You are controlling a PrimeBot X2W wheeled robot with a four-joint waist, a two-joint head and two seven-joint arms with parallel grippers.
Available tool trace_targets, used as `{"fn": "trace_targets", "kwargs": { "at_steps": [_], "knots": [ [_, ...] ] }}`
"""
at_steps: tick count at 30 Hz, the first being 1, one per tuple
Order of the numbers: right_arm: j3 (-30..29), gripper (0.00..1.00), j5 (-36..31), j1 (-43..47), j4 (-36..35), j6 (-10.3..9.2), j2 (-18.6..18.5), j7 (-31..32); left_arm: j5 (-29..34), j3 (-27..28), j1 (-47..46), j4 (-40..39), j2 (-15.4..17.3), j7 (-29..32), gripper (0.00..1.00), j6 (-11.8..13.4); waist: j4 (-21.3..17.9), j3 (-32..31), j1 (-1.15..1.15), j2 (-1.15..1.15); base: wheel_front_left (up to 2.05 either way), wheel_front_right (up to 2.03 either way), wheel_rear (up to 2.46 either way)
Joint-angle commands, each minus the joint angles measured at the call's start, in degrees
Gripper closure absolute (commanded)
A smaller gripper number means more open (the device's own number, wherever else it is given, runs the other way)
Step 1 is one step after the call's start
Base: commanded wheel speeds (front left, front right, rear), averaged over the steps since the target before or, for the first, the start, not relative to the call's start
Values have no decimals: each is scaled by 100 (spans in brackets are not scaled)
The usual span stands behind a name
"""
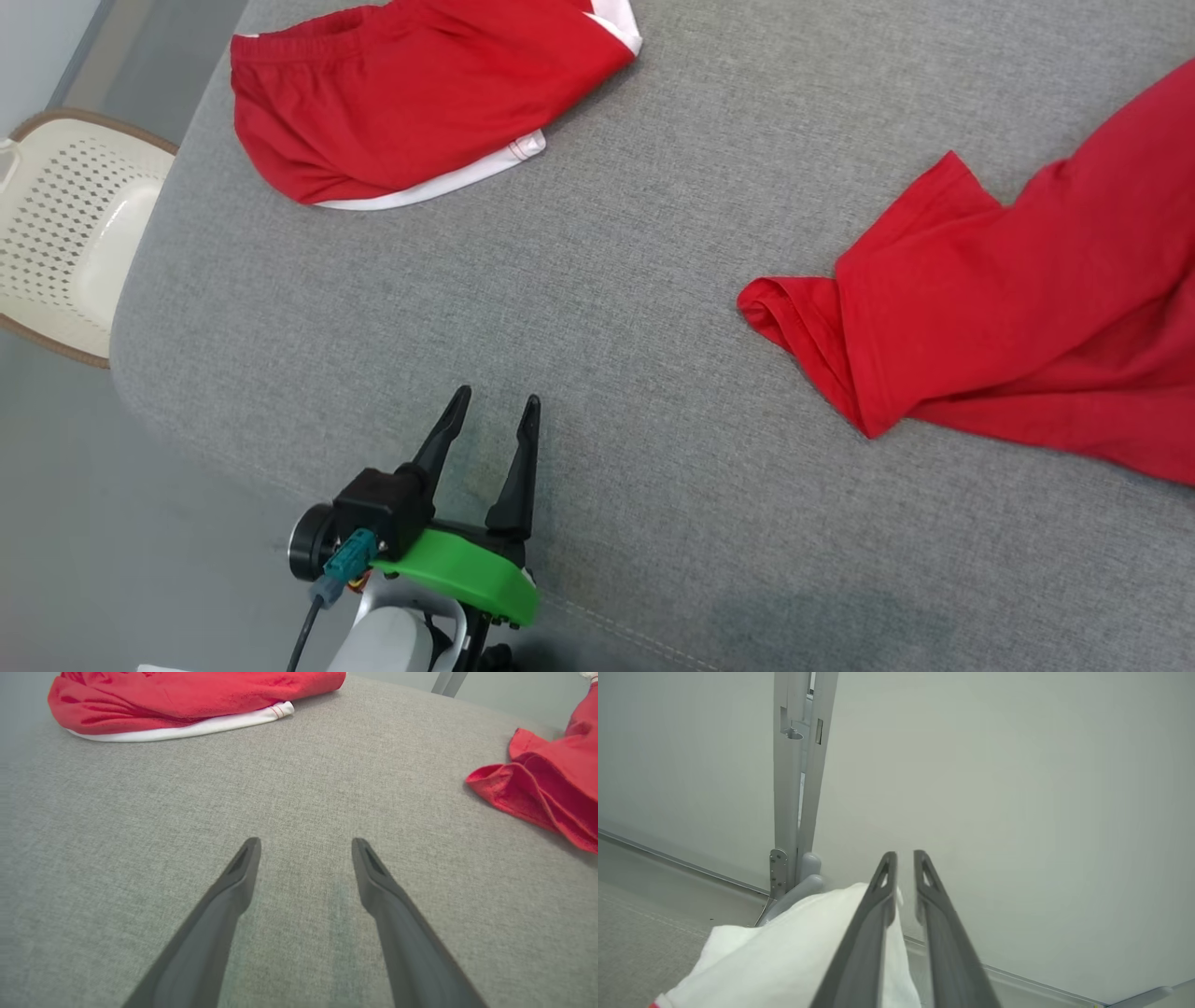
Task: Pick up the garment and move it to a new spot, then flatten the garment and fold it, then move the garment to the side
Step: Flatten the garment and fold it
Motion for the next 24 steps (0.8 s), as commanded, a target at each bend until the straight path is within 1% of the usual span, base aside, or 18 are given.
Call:
{"fn": "trace_targets", "kwargs": {
  "at_steps": [1, 4, 7, 9, 11, 13, 16, 20, 24],
  "knots": [
    [-227, 0, -223, 141, 17, -12, -15, -5, 22, 7, 38, 20, 10, 5, 0, 1, -38, -3, 0, 42, 0, 0, 0],
    [-740, 0, -544, 435, 22, -11, 205, -26, 16, 54, 51, 61, 11, 5, 0, 25, -181, -68, 0, 42, 0, 0, 0],
    [-1179, 0, -718, 832, 21, -11, 543, -156, 60, 139, 39, 97, 18, 5, 0, 28, -391, -248, 0, 42, 0, 0, 0],
    [-1399, 0, -768, 1179, 7, -12, 768, -218, 124, 191, 51, 125, 16, 5, 0, 20, -563, -425, 0, 42, 0, 0, 0],
    [-1483, 0, -827, 1548, -103, -11, 1043, -256, 187, 274, 81, 157, 16, 5, 0, -3, -753, -621, 0, 42, 0, 0, 0],
    [-1646, 0, -758, 1902, -412, -11, 1268, -259, 263, 379, 130, 191, 18, 5, 0, -21, -978, -804, 0, 42, 0, 0, 0],
    [-1889, 0, -615, 2678, -997, -11, 1634, -253, 381, 555, 216, 269, 17, 5, 0, -60, -1324, -1088, 0, 42, 0, 0, 0],
    [-1974, 0, -450, 3593, -1752, -11, 2010, -255, 501, 739, 336, 332, 18, 5, 0, -121, -1707, -1410, 0, 42, 0, 0, 0],
    [-2049, 0, -180, 4499, -2412, -11, 2258, -256, 562, 850, 457, 368, 18, 5, 0, -166, -2001, -1682, 0, 42, 0, 0, 0]
  ]
}}
